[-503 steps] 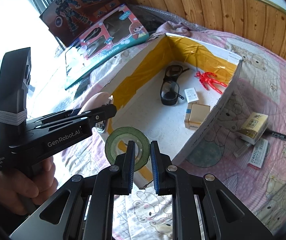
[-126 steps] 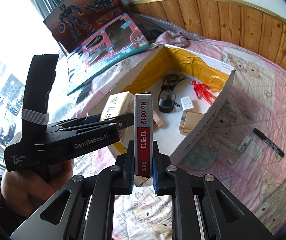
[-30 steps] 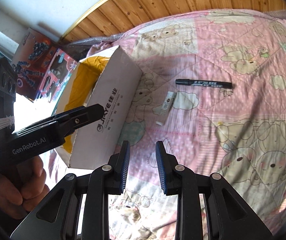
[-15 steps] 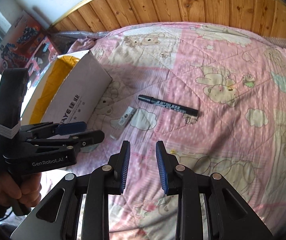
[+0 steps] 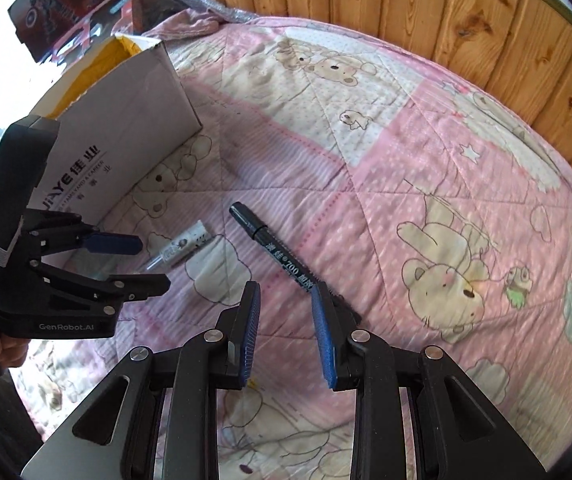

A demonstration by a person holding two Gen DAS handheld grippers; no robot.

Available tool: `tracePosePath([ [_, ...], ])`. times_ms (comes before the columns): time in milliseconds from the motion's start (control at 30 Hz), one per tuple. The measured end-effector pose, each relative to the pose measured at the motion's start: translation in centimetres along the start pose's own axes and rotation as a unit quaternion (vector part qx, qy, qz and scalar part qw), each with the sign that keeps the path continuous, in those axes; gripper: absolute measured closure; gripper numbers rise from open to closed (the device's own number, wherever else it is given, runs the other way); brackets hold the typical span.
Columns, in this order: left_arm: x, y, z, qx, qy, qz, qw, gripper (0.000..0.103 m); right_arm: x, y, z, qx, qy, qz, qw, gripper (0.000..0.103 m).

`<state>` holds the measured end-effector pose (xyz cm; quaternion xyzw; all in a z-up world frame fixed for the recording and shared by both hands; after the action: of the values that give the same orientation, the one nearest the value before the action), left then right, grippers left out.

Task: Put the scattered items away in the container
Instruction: 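Close the left tool on the white lighter while the right tool closes on the black marker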

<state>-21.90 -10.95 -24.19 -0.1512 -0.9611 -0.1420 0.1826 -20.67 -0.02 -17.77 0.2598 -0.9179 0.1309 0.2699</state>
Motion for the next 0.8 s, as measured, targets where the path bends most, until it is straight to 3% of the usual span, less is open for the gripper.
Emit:
tracePosePath([
  [200, 0.7, 0.5, 0.6, 0.003, 0.025, 0.032, 0.9992, 0.051, -0.5, 0.3, 3.5, 0.015, -0.027, -0.031, 0.999, 0.074],
  [233, 0.7, 0.5, 0.7, 0.012, 0.03, 0.041, 0.9986, 0.066, -0.5, 0.3, 3.8, 0.006, -0.023, -0.038, 0.999, 0.074],
  [267, 0.8, 0.4, 0.7, 0.021, 0.034, 0.048, 0.998, 0.073, -0.4, 0.4, 4.0, 0.004, -0.022, -0.039, 0.999, 0.077],
  [367, 0.9, -0.3, 0.5, 0.022, 0.039, 0.037, 0.9983, 0.084, -0.5, 0.8, 4.6, 0.012, -0.019, -0.016, 1.0, 0.08],
  [533, 1.2, -1.1, 0.2, 0.002, 0.035, 0.008, 0.9994, 0.084, -0.5, 1.1, 4.2, 0.017, -0.012, 0.028, 0.999, 0.088],
  [600, 1.3, -1.1, -0.2, -0.004, 0.035, 0.004, 0.9994, 0.084, -0.5, 1.0, 3.6, 0.021, -0.006, 0.045, 0.999, 0.1],
  [800, 1.7, -0.9, -1.3, -0.007, 0.038, 0.004, 0.9992, 0.084, -1.0, 0.6, 3.1, 0.024, -0.006, 0.071, 0.997, 0.099],
])
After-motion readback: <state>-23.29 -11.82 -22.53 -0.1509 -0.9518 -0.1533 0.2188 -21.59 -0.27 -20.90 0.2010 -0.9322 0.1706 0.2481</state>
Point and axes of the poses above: each gripper's, at about its wrist camera, not at the fingertips, and z roughly the way its jaws point, y to its right, x to its top, the point moved 5 cm from there along z, roughly the way its jaws point, and after that the axes turned 12 degrees about y, right-handed, at the moved point
